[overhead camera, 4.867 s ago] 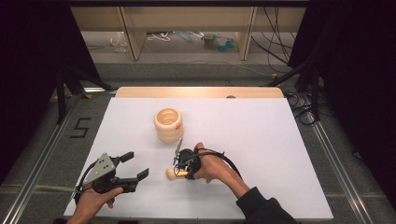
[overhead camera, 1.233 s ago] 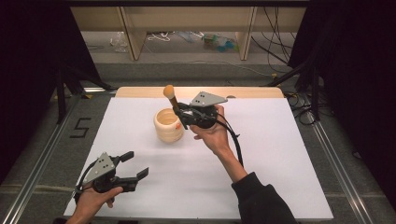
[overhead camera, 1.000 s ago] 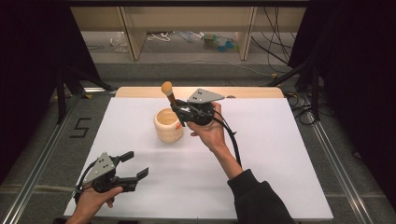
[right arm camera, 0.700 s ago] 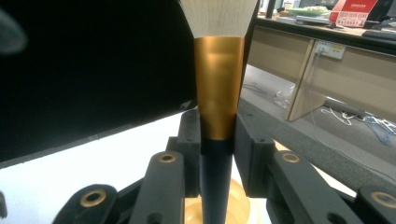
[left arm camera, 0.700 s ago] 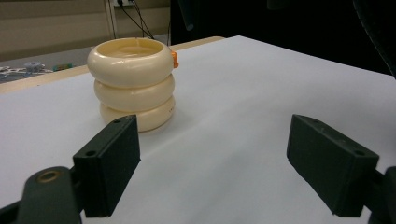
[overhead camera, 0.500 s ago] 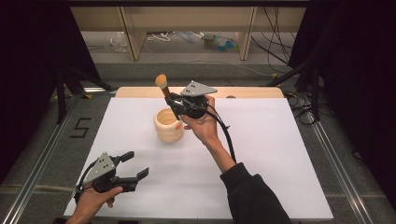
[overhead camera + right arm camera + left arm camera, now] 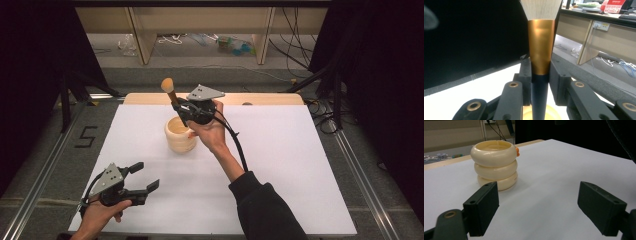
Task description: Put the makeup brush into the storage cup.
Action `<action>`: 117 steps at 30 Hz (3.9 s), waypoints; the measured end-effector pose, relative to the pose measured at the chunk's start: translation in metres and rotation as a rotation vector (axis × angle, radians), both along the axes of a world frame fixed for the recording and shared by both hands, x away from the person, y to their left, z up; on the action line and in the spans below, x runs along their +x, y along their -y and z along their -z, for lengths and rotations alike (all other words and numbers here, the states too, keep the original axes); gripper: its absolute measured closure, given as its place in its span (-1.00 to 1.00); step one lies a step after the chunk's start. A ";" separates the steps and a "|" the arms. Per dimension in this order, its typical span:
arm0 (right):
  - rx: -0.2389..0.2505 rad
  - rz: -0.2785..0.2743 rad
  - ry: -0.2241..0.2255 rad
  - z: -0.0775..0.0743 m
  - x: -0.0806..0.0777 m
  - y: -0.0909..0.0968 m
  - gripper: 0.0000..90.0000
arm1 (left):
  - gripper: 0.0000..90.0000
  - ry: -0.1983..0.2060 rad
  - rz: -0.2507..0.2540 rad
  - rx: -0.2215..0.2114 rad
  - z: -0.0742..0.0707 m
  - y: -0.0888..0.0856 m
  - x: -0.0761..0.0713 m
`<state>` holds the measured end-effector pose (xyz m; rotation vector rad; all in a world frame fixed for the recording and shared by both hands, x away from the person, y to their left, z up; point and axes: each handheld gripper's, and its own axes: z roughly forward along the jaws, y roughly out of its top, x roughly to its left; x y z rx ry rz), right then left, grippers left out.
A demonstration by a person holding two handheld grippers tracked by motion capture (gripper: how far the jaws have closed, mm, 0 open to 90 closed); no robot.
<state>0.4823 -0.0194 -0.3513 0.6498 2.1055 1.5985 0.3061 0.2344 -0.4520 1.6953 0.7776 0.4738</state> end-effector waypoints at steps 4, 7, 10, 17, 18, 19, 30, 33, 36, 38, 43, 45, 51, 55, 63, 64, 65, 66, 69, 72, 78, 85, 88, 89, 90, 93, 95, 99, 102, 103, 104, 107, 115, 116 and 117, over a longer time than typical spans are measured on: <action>0.007 0.009 -0.004 0.003 0.003 -0.003 0.63 | -0.62 -0.001 0.000 0.000 0.000 0.000 0.000; 0.012 0.002 0.001 0.002 0.003 -0.006 0.63 | -0.62 -0.001 0.002 0.001 0.000 0.000 0.000; 0.014 0.005 0.010 0.000 0.003 -0.010 0.63 | -0.62 -0.001 0.002 0.000 0.000 0.000 0.000; 0.009 0.012 0.011 0.002 0.007 -0.019 0.63 | -0.62 0.000 0.003 0.001 0.000 0.000 0.000; 0.005 0.015 0.006 0.003 0.007 -0.018 0.63 | -0.62 0.000 0.003 0.000 0.000 0.000 0.000; 0.005 0.015 0.004 0.004 0.009 -0.019 0.63 | -0.62 0.000 0.003 -0.001 0.000 0.000 0.000; -0.001 0.031 -0.011 0.010 0.014 -0.017 0.63 | -0.62 0.000 0.002 0.001 0.000 0.000 0.000; -0.008 0.037 -0.013 0.013 0.015 -0.018 0.63 | -0.62 -0.001 0.002 0.000 0.000 0.000 0.000; -0.017 0.041 -0.022 0.015 0.017 -0.018 0.63 | -0.62 0.000 0.003 0.002 0.000 0.000 0.000; -0.015 0.043 -0.030 0.017 0.018 -0.018 0.63 | -0.62 -0.001 0.002 0.000 0.000 0.000 0.000; -0.020 0.040 -0.040 0.023 0.019 -0.020 0.63 | -0.62 -0.001 0.002 -0.001 0.000 0.000 0.000; -0.022 0.041 -0.038 0.024 0.019 -0.021 0.63 | -0.62 -0.001 0.004 0.002 0.000 0.000 0.000; -0.019 0.047 -0.051 0.028 0.020 -0.022 0.63 | -0.62 -0.002 0.004 0.003 0.000 0.000 0.000; -0.021 0.044 -0.060 0.032 0.021 -0.021 0.63 | -0.62 -0.001 0.003 0.003 0.000 0.000 0.000; -0.026 0.050 -0.076 0.041 0.022 -0.018 0.63 | -0.62 -0.002 0.004 0.008 0.000 0.000 0.000; -0.031 0.054 -0.076 0.041 0.022 -0.018 0.63 | -0.62 -0.002 0.004 0.009 0.000 0.000 0.000; -0.031 0.053 -0.083 0.042 0.022 -0.017 0.63 | -0.62 -0.002 0.004 0.009 0.000 0.000 0.000; -0.031 0.053 -0.082 0.043 0.023 -0.018 0.63 | -0.62 -0.002 0.004 0.009 0.000 0.000 0.000; -0.032 0.048 -0.088 0.045 0.022 -0.018 0.63 | -0.62 -0.002 0.004 0.009 0.000 0.000 0.000; -0.040 0.046 -0.097 0.048 0.022 -0.019 0.63 | -0.62 -0.001 0.005 0.009 0.000 -0.001 0.000; -0.045 0.053 -0.109 0.053 0.023 -0.018 0.63 | -0.62 -0.002 0.004 0.008 0.000 -0.001 0.000; -0.067 0.061 -0.129 0.061 0.024 -0.017 0.63 | -0.62 -0.001 0.006 0.008 0.000 0.000 0.000; -0.066 0.061 -0.137 0.065 0.024 -0.017 0.63 | -0.62 0.000 0.005 0.009 0.000 -0.001 0.000; -0.077 0.065 -0.141 0.066 0.024 -0.016 0.63 | -0.62 -0.001 0.005 0.009 0.000 -0.001 0.000; -0.077 0.066 -0.144 0.066 0.024 -0.016 0.63 | -0.62 0.000 0.005 0.009 0.000 -0.001 0.000; -0.083 0.068 -0.154 0.069 0.024 -0.015 0.63 | -0.62 0.000 0.005 0.010 0.000 -0.001 0.000; -0.092 0.071 -0.160 0.071 0.024 -0.015 0.63 | -0.62 0.000 0.005 0.009 0.000 -0.001 0.000; -0.108 0.075 -0.170 0.073 0.023 -0.014 0.61 | -0.62 0.000 0.005 0.010 0.000 -0.001 0.000; -0.106 0.079 -0.168 0.074 0.023 -0.013 0.55 | -0.62 0.000 0.005 0.010 0.000 -0.001 0.000; -0.106 0.081 -0.170 0.074 0.023 -0.012 0.49 | -0.62 0.000 0.005 0.010 0.000 -0.001 0.000; -0.108 0.084 -0.170 0.073 0.022 -0.012 0.48 | -0.62 0.000 0.004 0.010 0.000 -0.001 0.000; -0.110 0.089 -0.163 0.070 0.019 -0.010 0.33 | -0.62 0.000 0.005 0.010 0.000 -0.001 0.000; -0.058 0.106 -0.134 0.053 0.009 0.000 -0.09 | -0.62 -0.004 0.011 0.007 0.001 0.000 0.000; -0.055 0.102 -0.134 0.052 0.008 0.001 -0.10 | -0.62 -0.004 0.006 0.011 0.000 -0.001 0.000; -0.045 0.099 -0.133 0.051 0.006 0.002 -0.12 | -0.62 -0.001 0.006 0.012 0.000 -0.001 0.000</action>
